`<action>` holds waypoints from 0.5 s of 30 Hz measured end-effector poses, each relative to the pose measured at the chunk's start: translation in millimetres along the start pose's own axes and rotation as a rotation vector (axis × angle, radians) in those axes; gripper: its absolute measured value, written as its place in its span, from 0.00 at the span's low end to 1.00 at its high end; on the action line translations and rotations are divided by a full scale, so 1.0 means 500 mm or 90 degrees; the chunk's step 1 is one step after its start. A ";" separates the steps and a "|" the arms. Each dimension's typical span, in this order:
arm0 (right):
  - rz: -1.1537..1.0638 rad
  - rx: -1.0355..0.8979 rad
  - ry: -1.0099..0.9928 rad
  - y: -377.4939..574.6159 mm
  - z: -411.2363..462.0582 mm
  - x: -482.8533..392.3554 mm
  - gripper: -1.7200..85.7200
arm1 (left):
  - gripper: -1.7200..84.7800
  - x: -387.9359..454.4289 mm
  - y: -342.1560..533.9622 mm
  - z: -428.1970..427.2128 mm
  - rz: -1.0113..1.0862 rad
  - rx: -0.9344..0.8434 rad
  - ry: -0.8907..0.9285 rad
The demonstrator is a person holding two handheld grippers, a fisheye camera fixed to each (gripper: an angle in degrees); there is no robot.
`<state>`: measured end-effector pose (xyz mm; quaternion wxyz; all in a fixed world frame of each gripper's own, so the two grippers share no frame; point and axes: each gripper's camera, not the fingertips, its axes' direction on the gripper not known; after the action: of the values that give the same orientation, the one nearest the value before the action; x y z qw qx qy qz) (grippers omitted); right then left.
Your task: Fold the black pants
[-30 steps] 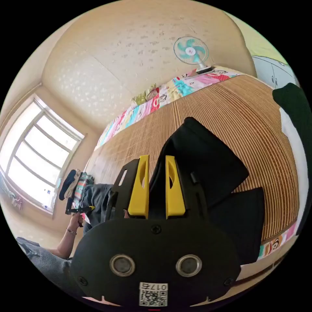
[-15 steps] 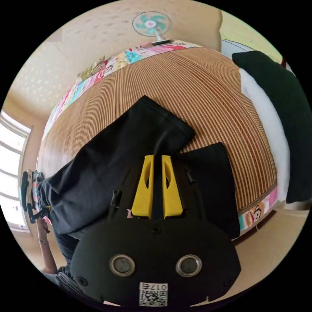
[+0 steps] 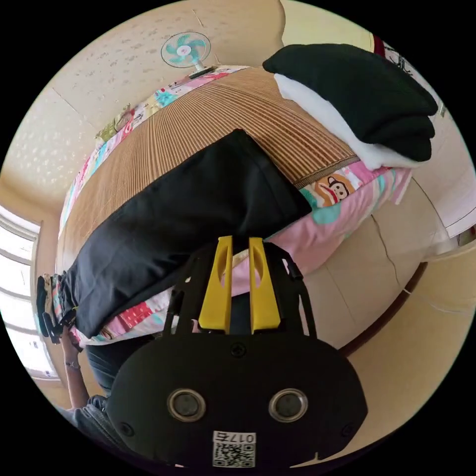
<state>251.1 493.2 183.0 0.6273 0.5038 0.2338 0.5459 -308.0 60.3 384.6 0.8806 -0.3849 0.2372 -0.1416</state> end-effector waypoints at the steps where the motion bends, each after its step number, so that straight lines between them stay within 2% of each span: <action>1: 0.008 0.019 -0.031 0.007 -0.009 0.012 0.09 | 0.01 0.001 0.003 -0.003 0.016 -0.002 -0.002; 4: 0.027 0.094 -0.088 0.014 -0.058 0.042 0.12 | 0.01 0.009 0.035 -0.038 0.050 0.036 -0.001; 7: -0.023 0.123 -0.032 -0.020 -0.070 0.023 0.12 | 0.02 -0.014 0.130 -0.123 0.020 0.228 0.024; 9: -0.188 -0.009 0.081 -0.080 0.008 -0.018 0.07 | 0.06 -0.049 0.179 -0.160 -0.049 0.299 -0.009; 10: -0.221 -0.065 0.130 -0.093 0.041 -0.021 0.05 | 0.10 -0.077 0.201 -0.175 -0.102 0.321 -0.025; 11: -0.287 -0.086 0.139 -0.110 0.064 -0.025 0.04 | 0.14 -0.108 0.216 -0.183 -0.156 0.327 -0.042; 13: -0.252 -0.079 0.160 -0.151 0.046 -0.011 0.03 | 0.18 -0.153 0.226 -0.183 -0.217 0.311 -0.043; 14: -0.187 -0.051 0.185 -0.177 0.021 0.002 0.03 | 0.21 -0.179 0.231 -0.181 -0.253 0.306 -0.033; 15: -0.092 0.046 0.243 -0.181 -0.019 0.018 0.03 | 0.22 -0.190 0.233 -0.179 -0.268 0.307 -0.024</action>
<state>286.3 514.3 101.4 0.5907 0.3957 0.4034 0.5760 -427.8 124.2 274.3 0.9023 -0.2079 0.0955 -0.3655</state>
